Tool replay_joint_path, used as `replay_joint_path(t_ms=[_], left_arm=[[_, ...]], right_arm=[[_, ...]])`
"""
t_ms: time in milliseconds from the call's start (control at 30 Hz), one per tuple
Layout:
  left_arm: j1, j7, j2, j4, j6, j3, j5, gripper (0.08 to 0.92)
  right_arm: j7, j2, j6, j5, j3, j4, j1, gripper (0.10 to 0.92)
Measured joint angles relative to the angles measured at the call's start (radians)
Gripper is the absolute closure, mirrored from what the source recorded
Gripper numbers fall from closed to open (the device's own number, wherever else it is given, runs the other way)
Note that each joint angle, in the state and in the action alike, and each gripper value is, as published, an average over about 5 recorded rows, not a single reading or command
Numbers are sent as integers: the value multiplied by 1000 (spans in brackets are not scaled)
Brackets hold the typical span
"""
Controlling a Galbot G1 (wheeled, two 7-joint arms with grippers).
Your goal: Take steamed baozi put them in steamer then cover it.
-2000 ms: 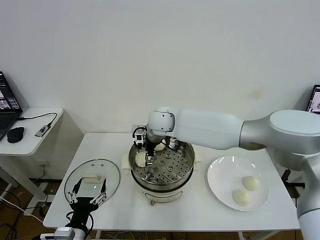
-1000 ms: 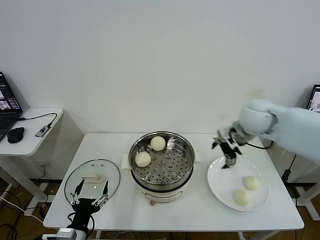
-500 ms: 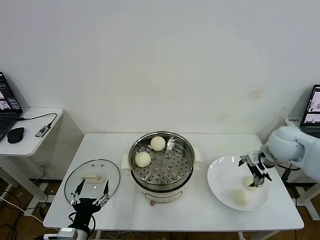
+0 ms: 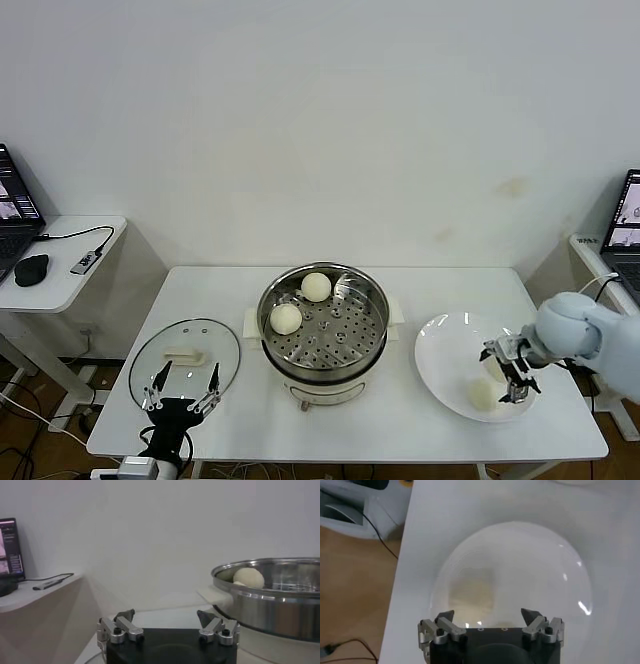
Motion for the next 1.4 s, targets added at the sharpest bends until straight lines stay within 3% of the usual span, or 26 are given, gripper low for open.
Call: replay_joint_path(t_ms=[333, 867, 1167, 1400], left_arm=[[1, 0, 2, 1, 0, -5, -2, 177], [-7, -1, 2, 7, 0, -5, -3, 177], [-5, -1, 4, 2, 0, -7, -4, 177], [-6, -1, 7, -2, 0, -7, -7, 177]], right_arm=[[10, 34, -2, -13, 67, -52, -92, 205], [5, 66, -22, 0, 99, -92, -129, 404], [-3, 57, -23, 17, 94, -84, -107, 462], [-20, 34, -23, 55, 66, -62, -13, 457]])
